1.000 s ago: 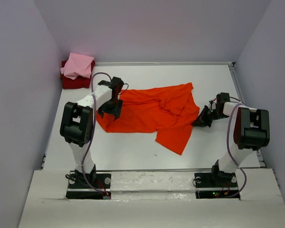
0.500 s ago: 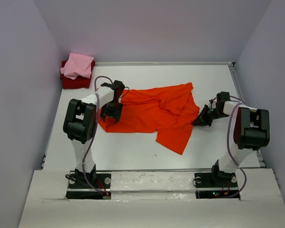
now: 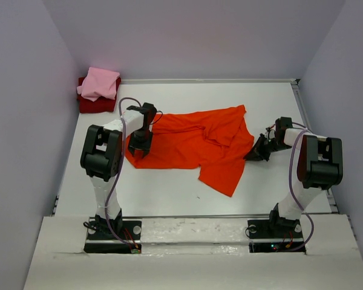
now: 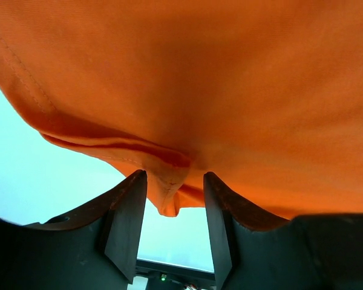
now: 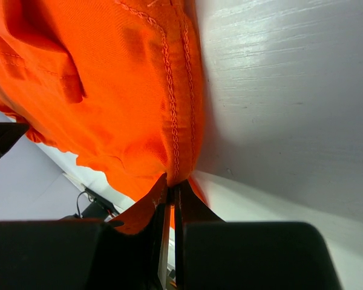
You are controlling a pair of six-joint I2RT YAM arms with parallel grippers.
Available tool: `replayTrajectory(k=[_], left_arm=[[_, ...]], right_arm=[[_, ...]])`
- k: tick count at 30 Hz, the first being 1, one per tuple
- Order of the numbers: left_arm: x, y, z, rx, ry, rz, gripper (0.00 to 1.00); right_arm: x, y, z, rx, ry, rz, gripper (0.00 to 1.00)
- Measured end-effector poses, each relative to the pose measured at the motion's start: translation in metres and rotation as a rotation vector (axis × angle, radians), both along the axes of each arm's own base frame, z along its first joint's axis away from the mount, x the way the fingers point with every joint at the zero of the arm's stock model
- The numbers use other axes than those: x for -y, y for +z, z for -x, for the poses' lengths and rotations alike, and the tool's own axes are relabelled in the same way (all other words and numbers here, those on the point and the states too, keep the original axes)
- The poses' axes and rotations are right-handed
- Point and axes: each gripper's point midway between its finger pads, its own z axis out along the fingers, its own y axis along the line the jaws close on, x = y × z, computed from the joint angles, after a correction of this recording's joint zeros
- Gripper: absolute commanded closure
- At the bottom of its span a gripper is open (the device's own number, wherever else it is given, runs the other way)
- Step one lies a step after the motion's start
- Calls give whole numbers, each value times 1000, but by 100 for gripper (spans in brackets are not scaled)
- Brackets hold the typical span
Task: Fold and stack the t-shirts
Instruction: Grap the side of the flattened tshirt closest away from the robot with both arms
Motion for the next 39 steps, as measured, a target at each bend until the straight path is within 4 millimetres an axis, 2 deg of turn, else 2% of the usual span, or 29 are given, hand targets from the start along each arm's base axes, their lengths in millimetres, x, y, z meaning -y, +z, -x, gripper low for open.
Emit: replayTrajectory(k=[2, 6, 12, 14, 16, 21, 28, 34, 39], left_arm=[[-3, 0, -1, 2, 9, -6, 51], [-11, 0, -3, 5, 35, -11, 65], [-16, 0, -4, 5, 57, -10, 71], [-15, 0, -3, 4, 58, -6, 76], [-15, 0, -3, 4, 59, -5, 87], [-16, 0, -3, 4, 61, -7, 100], [-28, 2, -1, 5, 109, -1, 100], [-65, 31, -9, 100, 242, 32, 100], [-74, 41, -11, 131, 275, 40, 100]], right_arm=[[0, 0, 0, 1, 0, 0, 94], [0, -2, 0, -7, 1, -1, 94], [0, -2, 0, -12, 1, -1, 94], [0, -2, 0, -10, 1, -1, 94], [0, -2, 0, -9, 3, -1, 94], [0, -2, 0, -10, 3, -1, 94], [1, 3, -5, -2, 3, 1, 95], [4, 19, -17, 15, 4, 15, 95], [13, 34, -32, 43, 1, 47, 96]])
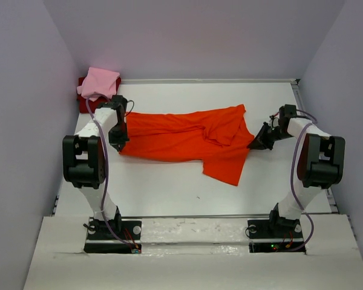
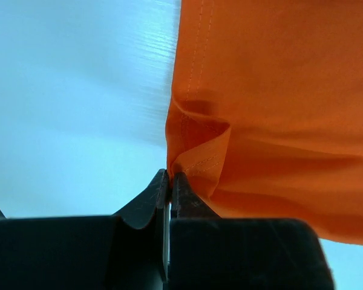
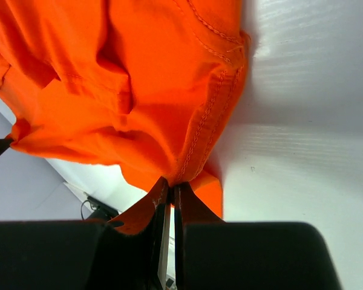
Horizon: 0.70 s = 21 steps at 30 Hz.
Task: Fold and stack the t-shirts
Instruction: Grap the side of the flattened tshirt closest away from the robot with both arms
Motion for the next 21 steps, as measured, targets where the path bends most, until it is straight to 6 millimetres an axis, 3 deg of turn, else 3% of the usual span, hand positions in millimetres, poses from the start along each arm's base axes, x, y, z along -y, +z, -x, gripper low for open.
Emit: replayTrajectory(k=[11, 21], left_arm=[[3, -3, 4, -13, 1, 16, 100], [-11, -1, 2, -5, 49, 15, 100]], right_arm=[[7, 6, 0, -21, 0, 17, 96], [12, 33, -34, 50, -4, 25, 97]])
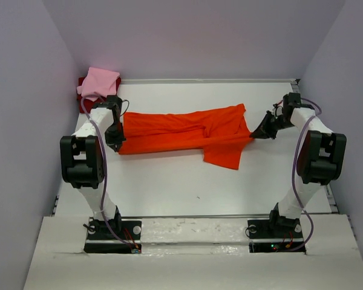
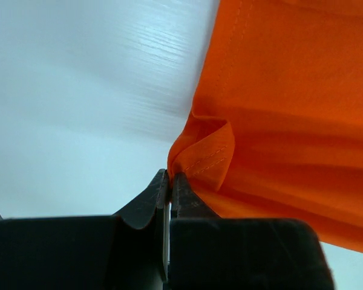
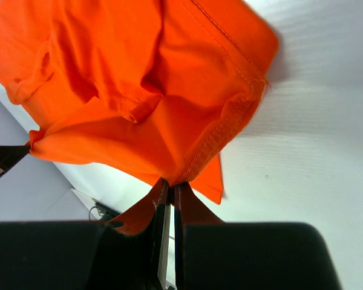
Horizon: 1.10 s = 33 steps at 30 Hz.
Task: Fold and stack the t-shirts
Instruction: Grap the side of the flattened tshirt closest away from the robot with both arms
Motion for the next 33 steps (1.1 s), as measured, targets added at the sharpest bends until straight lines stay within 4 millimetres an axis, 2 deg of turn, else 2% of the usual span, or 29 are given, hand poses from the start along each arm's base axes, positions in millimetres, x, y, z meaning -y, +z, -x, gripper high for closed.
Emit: replayTrajectory(k=[11, 20, 28, 33], left_arm=[[-4, 18, -19, 59, 23, 2, 100], [-13, 44, -44, 148, 54, 2, 100], [-19, 43, -52, 153, 79, 15, 100], [-18, 44, -66, 170, 79, 20, 100]], right_arm=[[2, 14, -31, 22, -2, -23, 98], [4, 31, -55, 62, -9, -29, 100], [5, 41, -77, 90, -4, -38, 100], [7, 47, -88, 104, -4, -40, 100]])
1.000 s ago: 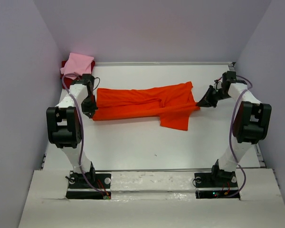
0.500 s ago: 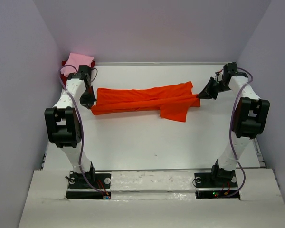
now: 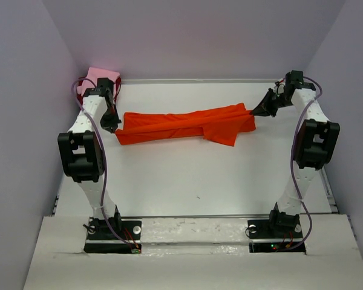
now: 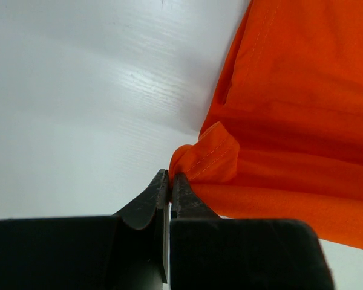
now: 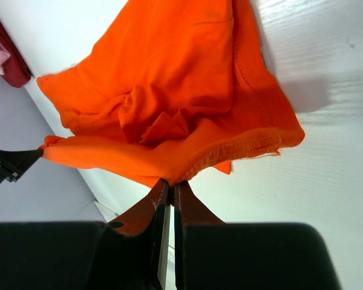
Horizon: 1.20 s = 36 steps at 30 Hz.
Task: Fold and stack the t-shirts
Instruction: Grap the side of the flattened tshirt closest away from the robot with both arms, then fold the other side of the tshirt into a rectangle
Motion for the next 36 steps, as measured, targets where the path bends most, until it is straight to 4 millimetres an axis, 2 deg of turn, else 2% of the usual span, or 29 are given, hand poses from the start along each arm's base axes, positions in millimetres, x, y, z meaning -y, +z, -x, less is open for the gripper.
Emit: replayTrajectory(k=[6, 13, 21, 28, 36], left_arm=[[0, 5, -24, 42, -1, 2, 100], [1, 4, -64, 91, -5, 10, 100], [3, -6, -72, 90, -11, 26, 100], [3, -28, -80, 65, -13, 28, 100], [3, -35, -99, 107, -20, 24, 100]], right_arm=[[2, -5, -14, 0, -2, -3, 100], [5, -17, -34, -2, -8, -6, 100], [8, -28, -53, 3, -15, -9, 100], [8, -48, -65, -12, -19, -20, 100], [7, -76, -81, -6, -29, -32, 100]])
